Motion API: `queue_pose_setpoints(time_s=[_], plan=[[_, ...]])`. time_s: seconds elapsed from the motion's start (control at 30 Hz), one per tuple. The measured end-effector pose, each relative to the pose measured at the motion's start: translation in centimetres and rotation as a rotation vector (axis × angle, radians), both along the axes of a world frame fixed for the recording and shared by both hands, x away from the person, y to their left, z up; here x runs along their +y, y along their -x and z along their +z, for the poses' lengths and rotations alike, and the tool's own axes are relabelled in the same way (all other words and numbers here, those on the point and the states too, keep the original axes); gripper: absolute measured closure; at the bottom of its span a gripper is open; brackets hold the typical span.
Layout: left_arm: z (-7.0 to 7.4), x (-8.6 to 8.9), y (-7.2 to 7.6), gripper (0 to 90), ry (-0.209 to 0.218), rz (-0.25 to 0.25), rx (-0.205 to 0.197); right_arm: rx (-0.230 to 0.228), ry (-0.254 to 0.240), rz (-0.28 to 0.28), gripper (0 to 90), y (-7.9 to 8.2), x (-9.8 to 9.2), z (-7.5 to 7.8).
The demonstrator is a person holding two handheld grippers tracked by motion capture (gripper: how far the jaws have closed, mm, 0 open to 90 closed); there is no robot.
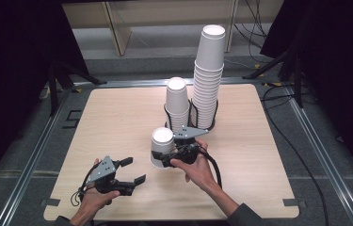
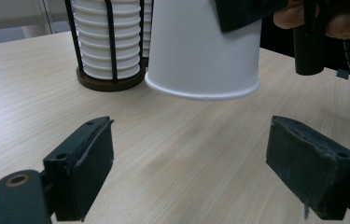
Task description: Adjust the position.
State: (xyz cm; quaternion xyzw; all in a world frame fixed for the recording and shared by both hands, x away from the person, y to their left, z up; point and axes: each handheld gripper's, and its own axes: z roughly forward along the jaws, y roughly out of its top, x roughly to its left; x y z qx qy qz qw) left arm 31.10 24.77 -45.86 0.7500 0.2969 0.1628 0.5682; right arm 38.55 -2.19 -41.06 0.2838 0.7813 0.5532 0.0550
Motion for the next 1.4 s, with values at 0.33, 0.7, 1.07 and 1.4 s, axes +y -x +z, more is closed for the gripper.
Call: queue_pose_setpoints(time_s=[0.33,0.7,1.07,1.4], plan=[[-0.1,-0.4,0.0,14.6,-0.001,-0.018,-0.001,-0.003,-0.009,0.047,18.8,0.8,1.6,-0.4],[-0.1,-0.8,0.1,13.2,-0.010,-0.029,-0.009,0.038,-0.056,0.091,19.0,1.7,3.8,-1.0],[-0.2,-1.1,0.0,0.5,-0.002,-0.017,-0.004,0.066,-0.095,0.117,19.1,2.4,5.1,-1.1],[-0.2,-1.0,0.1,0.0,0.006,-0.022,0.013,0.058,-0.115,0.158,19.0,2.7,5.6,-1.4]])
